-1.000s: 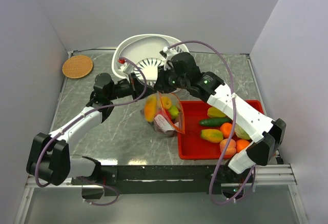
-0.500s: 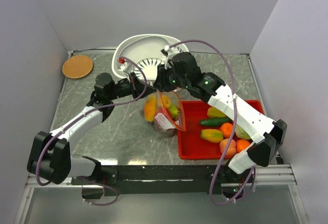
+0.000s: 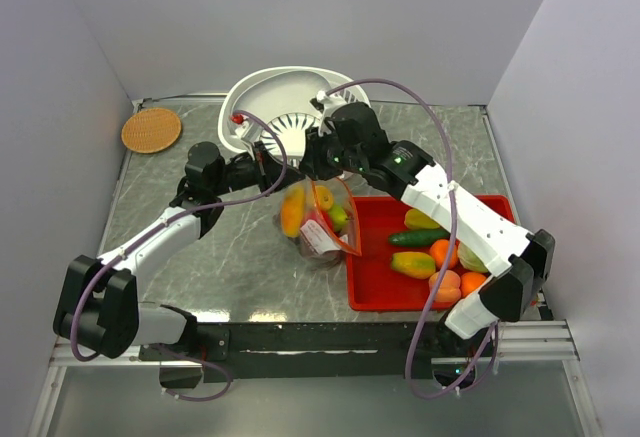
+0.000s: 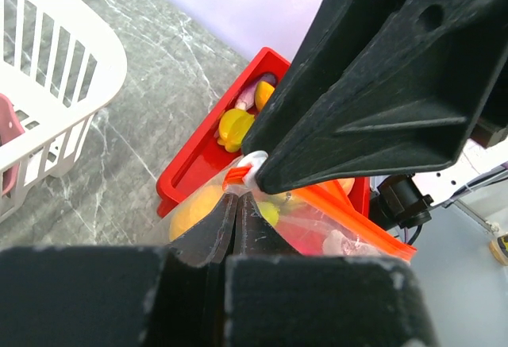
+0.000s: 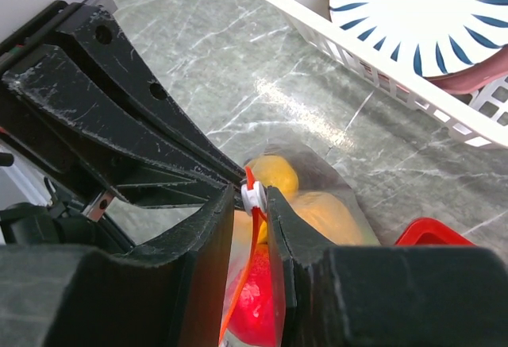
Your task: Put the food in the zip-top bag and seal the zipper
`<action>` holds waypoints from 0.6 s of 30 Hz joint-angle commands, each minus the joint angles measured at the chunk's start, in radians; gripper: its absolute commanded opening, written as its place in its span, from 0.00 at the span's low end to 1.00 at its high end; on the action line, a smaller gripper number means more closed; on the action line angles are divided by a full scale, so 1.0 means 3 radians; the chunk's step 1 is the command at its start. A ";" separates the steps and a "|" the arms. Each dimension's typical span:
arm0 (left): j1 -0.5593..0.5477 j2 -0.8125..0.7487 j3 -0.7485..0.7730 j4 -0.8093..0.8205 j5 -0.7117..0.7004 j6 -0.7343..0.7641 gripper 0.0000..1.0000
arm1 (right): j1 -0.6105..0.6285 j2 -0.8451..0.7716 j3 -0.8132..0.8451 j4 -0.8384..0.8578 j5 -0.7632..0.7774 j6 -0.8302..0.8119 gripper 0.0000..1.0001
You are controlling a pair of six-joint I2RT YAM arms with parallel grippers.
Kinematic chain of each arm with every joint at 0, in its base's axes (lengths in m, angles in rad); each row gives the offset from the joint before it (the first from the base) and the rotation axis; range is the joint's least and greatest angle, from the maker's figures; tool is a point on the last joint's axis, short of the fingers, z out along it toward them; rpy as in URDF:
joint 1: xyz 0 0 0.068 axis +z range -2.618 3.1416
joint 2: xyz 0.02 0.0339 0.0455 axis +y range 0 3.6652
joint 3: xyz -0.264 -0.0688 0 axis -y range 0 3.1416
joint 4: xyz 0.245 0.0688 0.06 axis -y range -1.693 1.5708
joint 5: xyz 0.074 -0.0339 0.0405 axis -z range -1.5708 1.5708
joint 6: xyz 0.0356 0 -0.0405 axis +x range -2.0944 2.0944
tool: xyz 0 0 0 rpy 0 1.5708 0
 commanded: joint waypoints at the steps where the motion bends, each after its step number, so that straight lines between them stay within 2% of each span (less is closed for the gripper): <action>1: -0.0020 -0.0013 0.0140 0.0100 0.0008 0.0023 0.01 | 0.0031 0.0035 0.0109 0.0067 -0.0007 -0.0072 0.31; 5: -0.0020 -0.0003 0.0135 0.0089 0.0003 0.0028 0.01 | 0.0031 0.0030 0.0109 0.0078 0.0018 -0.0072 0.29; 8: -0.0020 0.0002 0.0135 0.0105 -0.0018 0.0013 0.01 | 0.0031 0.0061 0.0120 0.0062 0.0039 -0.0072 0.18; 9: -0.0020 -0.0003 0.0135 0.0100 -0.0033 0.0013 0.01 | 0.0031 0.0066 0.0114 0.0052 0.0059 -0.0067 0.12; 11: -0.0020 0.0002 0.0125 0.0105 -0.0084 -0.0013 0.01 | 0.0031 0.0071 0.0089 0.0077 0.0075 -0.0062 0.09; 18: -0.0020 -0.0008 0.0013 0.0135 -0.0742 -0.0390 0.01 | 0.0067 0.0097 0.0089 0.0011 0.0259 -0.0098 0.05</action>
